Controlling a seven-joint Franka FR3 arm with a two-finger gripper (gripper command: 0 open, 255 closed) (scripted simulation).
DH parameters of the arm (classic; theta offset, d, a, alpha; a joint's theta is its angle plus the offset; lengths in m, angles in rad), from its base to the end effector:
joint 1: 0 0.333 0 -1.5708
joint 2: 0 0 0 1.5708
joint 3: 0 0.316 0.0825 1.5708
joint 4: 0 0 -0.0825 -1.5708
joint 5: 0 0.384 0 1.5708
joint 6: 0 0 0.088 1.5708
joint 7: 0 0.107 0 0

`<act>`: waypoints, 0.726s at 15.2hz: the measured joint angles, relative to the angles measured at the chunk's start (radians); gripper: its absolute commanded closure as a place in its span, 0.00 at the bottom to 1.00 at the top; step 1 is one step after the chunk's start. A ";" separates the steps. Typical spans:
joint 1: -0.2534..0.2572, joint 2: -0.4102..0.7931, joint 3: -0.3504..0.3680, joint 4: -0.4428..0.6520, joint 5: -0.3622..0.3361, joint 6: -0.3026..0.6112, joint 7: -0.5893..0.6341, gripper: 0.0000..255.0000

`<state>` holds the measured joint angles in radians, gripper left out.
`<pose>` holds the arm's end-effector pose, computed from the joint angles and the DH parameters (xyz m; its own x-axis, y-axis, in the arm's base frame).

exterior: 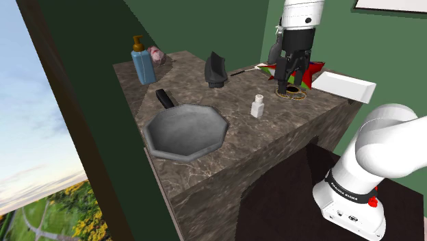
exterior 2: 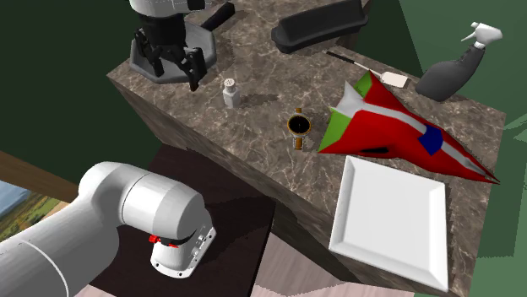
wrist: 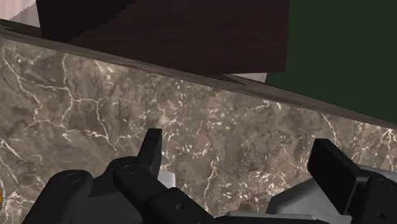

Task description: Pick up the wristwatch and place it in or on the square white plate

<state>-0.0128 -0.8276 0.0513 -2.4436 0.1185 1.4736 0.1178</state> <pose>0.2820 0.0282 0.5542 0.9845 -0.0895 -0.1507 -0.1000 -0.9930 -0.0633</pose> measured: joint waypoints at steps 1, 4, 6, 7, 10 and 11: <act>0.000 0.000 0.000 0.000 0.000 0.000 0.000 0.00; -0.011 -0.007 -0.045 -0.033 -0.045 0.033 -0.069 0.00; -0.016 -0.004 -0.076 -0.061 -0.078 0.073 -0.122 0.00; -0.025 -0.003 -0.102 -0.080 -0.103 0.097 -0.159 0.00; -0.044 0.014 -0.171 -0.112 -0.169 0.161 -0.260 0.00; -0.050 0.020 -0.193 -0.118 -0.189 0.180 -0.292 0.00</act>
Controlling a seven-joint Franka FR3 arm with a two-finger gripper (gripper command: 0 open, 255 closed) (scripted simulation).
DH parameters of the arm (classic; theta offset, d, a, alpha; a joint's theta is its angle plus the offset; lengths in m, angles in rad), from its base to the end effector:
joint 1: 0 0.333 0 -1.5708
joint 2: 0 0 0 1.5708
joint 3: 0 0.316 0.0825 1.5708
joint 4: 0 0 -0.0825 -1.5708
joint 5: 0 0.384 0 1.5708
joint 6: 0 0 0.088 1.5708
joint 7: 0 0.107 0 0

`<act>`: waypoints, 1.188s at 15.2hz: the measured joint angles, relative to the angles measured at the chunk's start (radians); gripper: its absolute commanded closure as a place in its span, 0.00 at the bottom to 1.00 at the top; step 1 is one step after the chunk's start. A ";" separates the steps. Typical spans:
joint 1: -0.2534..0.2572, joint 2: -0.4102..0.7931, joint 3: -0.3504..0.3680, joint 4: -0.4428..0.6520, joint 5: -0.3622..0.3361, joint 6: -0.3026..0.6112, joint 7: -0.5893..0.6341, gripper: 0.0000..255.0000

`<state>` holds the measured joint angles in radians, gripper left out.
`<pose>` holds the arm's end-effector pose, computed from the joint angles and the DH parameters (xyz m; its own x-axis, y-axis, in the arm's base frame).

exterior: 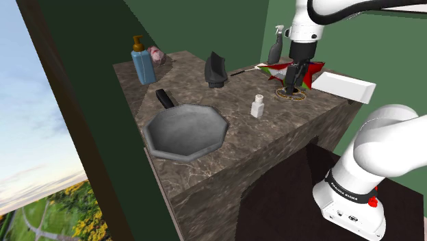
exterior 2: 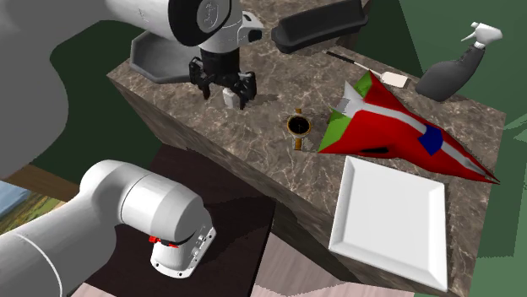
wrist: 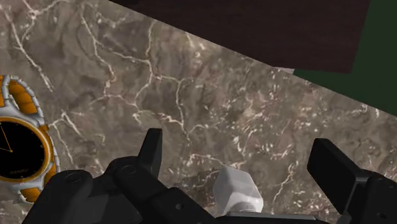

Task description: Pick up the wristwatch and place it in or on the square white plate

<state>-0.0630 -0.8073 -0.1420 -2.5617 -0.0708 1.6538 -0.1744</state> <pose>0.2912 -0.0724 0.5039 0.9948 0.0302 -0.0972 0.0254 -0.9984 -0.0505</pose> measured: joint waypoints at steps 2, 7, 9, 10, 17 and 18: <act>-0.012 0.016 -0.044 -0.013 -0.038 0.043 -0.062 0.00; -0.029 0.127 -0.165 -0.013 -0.120 0.192 -0.220 0.00; -0.029 0.174 -0.207 0.006 -0.140 0.237 -0.281 0.00; -0.030 0.207 -0.234 0.011 -0.150 0.272 -0.314 0.00; -0.003 0.410 -0.381 0.096 -0.152 0.444 -0.521 0.00; -0.001 0.421 -0.387 0.092 -0.150 0.460 -0.528 0.00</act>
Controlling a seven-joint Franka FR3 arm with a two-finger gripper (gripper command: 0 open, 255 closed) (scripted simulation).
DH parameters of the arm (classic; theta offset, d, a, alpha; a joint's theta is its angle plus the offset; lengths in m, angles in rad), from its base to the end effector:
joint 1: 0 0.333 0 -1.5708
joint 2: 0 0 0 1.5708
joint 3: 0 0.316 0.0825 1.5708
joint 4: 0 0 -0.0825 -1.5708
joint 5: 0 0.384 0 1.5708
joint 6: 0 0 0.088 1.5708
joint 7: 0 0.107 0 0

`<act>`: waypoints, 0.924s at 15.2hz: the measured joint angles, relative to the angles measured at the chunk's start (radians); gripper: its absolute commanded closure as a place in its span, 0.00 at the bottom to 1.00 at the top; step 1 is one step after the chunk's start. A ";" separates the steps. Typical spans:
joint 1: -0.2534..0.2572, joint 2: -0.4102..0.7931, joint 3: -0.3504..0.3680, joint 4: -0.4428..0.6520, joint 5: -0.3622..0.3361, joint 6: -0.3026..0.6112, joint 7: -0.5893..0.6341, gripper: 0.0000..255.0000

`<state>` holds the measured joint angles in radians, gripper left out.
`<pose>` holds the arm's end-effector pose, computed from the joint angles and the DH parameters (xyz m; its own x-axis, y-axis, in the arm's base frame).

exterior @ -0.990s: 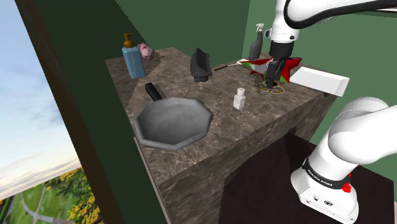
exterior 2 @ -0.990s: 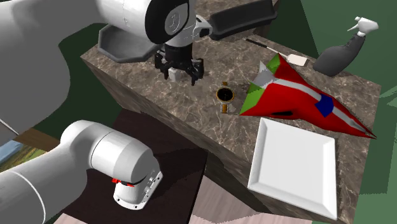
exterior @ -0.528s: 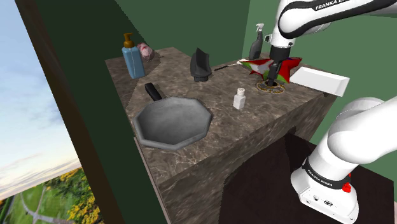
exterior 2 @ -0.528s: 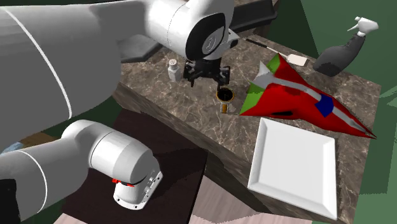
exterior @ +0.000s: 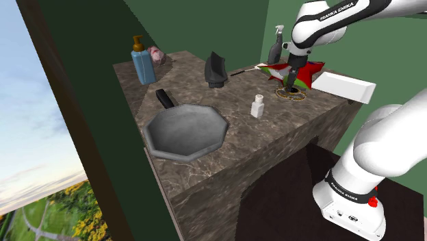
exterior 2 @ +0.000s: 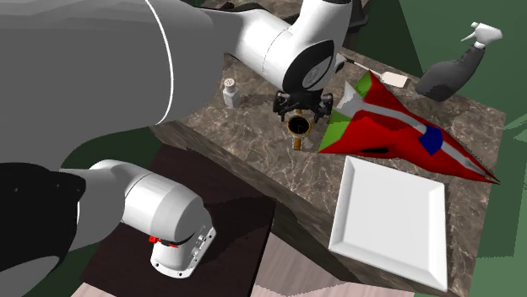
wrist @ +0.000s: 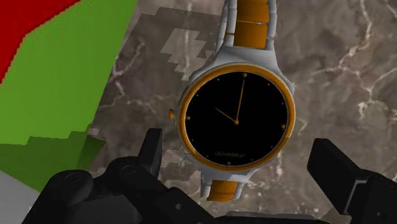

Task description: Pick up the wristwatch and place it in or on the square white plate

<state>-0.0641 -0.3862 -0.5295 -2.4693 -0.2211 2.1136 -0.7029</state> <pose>0.3494 -0.2500 0.4130 0.9666 0.2561 -0.0030 0.2561 -0.9666 -0.0069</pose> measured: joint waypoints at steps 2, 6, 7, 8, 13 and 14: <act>0.002 0.019 -0.011 -0.010 0.002 0.030 -0.011 0.00; 0.004 0.048 -0.025 -0.045 0.005 0.092 -0.018 0.00; 0.004 0.050 -0.026 -0.048 0.005 0.098 -0.018 0.00; 0.004 0.051 -0.027 -0.050 0.005 0.100 -0.018 0.00; 0.004 0.051 -0.027 -0.052 0.005 0.103 -0.018 1.00; 0.004 0.051 -0.027 -0.051 0.005 0.103 -0.018 1.00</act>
